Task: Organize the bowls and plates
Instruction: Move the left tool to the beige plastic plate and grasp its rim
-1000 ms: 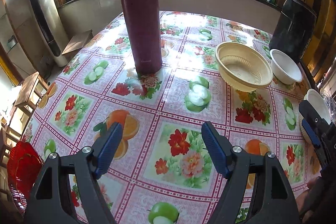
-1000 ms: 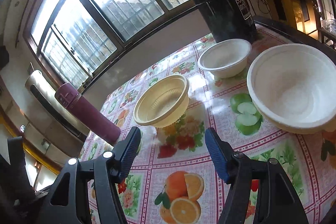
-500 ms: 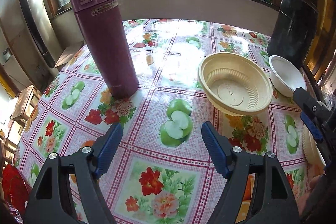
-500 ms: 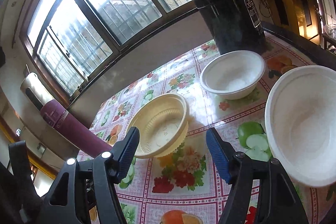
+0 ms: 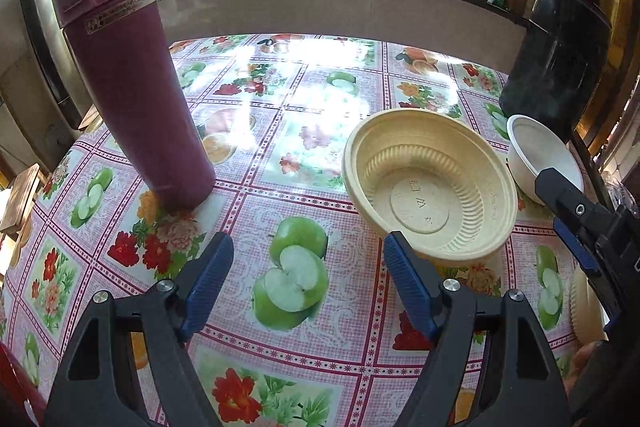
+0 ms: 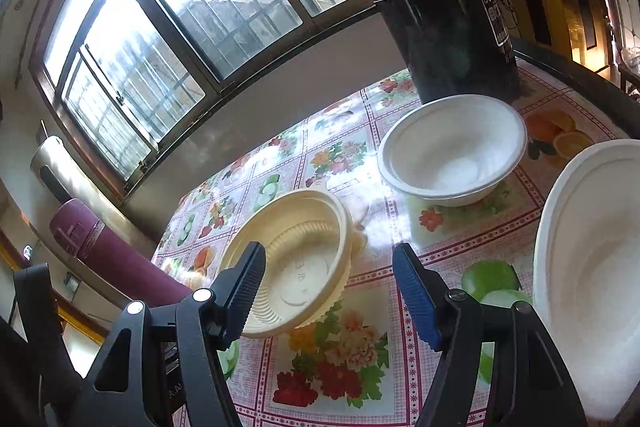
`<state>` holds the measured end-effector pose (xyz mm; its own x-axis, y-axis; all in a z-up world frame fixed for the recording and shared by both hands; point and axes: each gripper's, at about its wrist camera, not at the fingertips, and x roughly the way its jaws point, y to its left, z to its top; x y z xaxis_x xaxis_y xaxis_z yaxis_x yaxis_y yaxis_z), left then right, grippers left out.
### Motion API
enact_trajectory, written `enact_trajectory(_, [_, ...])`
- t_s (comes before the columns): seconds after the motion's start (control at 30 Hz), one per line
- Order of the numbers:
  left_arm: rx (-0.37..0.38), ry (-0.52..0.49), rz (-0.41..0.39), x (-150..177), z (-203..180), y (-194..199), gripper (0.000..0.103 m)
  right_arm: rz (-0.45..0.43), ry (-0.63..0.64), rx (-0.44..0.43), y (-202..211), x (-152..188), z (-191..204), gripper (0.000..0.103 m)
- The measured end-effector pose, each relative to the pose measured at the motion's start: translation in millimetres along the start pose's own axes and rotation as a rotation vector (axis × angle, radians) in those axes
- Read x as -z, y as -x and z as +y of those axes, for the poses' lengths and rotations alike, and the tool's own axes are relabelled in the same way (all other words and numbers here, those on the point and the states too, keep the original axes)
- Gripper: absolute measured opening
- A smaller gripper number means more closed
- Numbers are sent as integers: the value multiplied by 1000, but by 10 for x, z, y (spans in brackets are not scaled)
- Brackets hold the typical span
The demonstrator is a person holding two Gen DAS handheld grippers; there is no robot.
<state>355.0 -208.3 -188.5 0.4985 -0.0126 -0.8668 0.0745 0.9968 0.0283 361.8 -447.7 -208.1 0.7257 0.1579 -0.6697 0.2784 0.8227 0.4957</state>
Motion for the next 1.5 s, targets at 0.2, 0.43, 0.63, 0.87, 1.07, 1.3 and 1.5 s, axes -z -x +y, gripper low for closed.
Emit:
enact_trajectory(0.2, [5, 18, 4, -119, -16, -215, 78, 34, -13, -6, -179, -23, 13, 69])
enact_trajectory(0.43, [45, 41, 9, -205, 65, -291, 78, 7, 25, 2, -278, -86, 89, 69])
enact_trajectory(0.63, [63, 116, -24, -366, 274, -208, 78, 4, 75, 74, -373, -89, 161, 69])
enact_trajectory(0.87, [60, 93, 21, -474, 80, -456, 78, 42, 25, 120, -458, -63, 14, 68])
enact_trajectory(1.07, [79, 82, 68, -425, 45, -585, 78, 65, 33, 126, -538, -55, 19, 55])
enact_trajectory(1.3, [99, 19, 75, -359, -25, -579, 75, 91, 28, 116, -575, -44, 9, 18])
enact_trajectory(1.5, [119, -15, 89, -344, -40, -572, 32, 111, -3, 75, -549, -26, 11, 14])
